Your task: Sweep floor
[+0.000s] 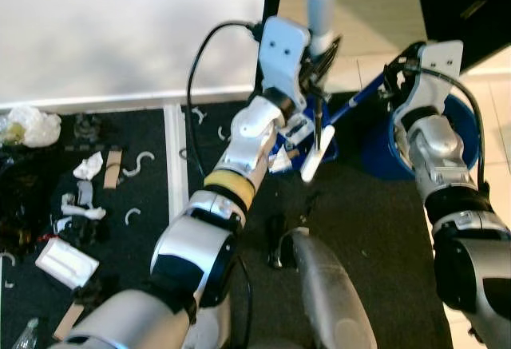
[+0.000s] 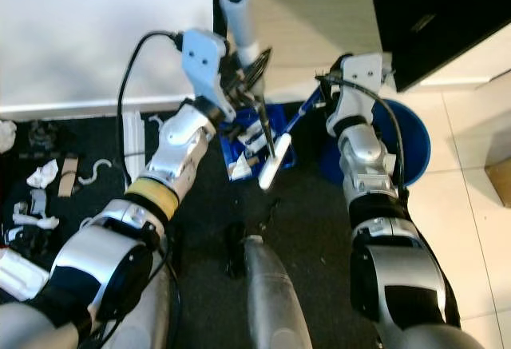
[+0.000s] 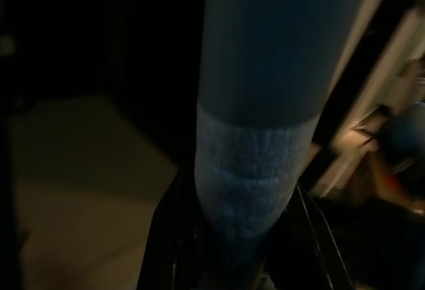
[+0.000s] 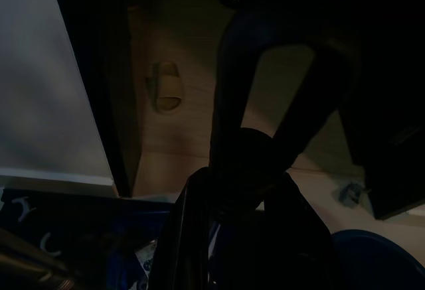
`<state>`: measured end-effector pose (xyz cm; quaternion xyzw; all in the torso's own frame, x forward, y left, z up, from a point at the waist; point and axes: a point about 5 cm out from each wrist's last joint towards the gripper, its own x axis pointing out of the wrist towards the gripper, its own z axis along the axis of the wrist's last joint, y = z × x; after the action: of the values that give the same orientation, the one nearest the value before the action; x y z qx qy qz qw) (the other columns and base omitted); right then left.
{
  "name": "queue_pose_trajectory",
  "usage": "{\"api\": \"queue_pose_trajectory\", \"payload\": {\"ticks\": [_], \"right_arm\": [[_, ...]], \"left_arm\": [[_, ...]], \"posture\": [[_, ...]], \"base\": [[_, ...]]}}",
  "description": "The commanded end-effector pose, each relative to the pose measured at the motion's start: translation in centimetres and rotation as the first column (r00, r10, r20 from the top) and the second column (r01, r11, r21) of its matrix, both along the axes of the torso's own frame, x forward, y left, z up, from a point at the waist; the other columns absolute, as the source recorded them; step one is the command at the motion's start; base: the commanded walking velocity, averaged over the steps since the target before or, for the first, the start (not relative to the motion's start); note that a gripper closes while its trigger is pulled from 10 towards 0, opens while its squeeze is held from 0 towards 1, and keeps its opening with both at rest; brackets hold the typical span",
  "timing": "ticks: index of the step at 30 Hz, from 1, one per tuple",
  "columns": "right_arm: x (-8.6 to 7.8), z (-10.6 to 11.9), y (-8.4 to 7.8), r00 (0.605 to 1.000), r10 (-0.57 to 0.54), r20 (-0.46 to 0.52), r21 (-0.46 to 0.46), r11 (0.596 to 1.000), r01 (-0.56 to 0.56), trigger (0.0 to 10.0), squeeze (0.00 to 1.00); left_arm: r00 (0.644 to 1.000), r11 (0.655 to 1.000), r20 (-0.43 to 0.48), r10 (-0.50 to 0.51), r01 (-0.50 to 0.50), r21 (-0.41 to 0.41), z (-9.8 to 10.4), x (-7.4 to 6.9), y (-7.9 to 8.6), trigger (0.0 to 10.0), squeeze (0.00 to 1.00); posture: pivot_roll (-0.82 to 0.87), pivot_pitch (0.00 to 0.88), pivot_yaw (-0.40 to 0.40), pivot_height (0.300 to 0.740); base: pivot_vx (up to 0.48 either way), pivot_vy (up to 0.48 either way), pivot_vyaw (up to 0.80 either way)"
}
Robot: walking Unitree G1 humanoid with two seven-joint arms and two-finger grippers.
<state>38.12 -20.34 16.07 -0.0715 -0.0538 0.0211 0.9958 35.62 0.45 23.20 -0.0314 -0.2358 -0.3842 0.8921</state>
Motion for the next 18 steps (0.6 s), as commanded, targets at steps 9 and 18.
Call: {"api": "queue_pose_trajectory", "payload": {"ticks": [9, 18], "right_arm": [[-1.6, -5.9, 0.1, 0.965, -0.019, -0.260, 0.023, 0.999, 0.026, 10.0, 0.00], [-1.7, -6.2, 0.2, 0.957, 0.002, -0.289, 0.033, 0.999, 0.008, 10.0, 0.00]], "left_arm": [[0.972, 0.974, 0.092, -0.216, 0.222, -0.056, 4.1, -3.7, 2.6, 10.0, 0.00], [0.962, 0.946, -0.033, -0.273, 0.274, 0.170, 4.3, -5.9, 10.5, 10.0, 0.00]], "posture": [[0.08, 0.419, -0.078, 0.740], [0.09, 0.413, -0.082, 0.740]], "base": [[0.000, 0.000, 0.00], [0.000, 0.000, 0.00]]}}
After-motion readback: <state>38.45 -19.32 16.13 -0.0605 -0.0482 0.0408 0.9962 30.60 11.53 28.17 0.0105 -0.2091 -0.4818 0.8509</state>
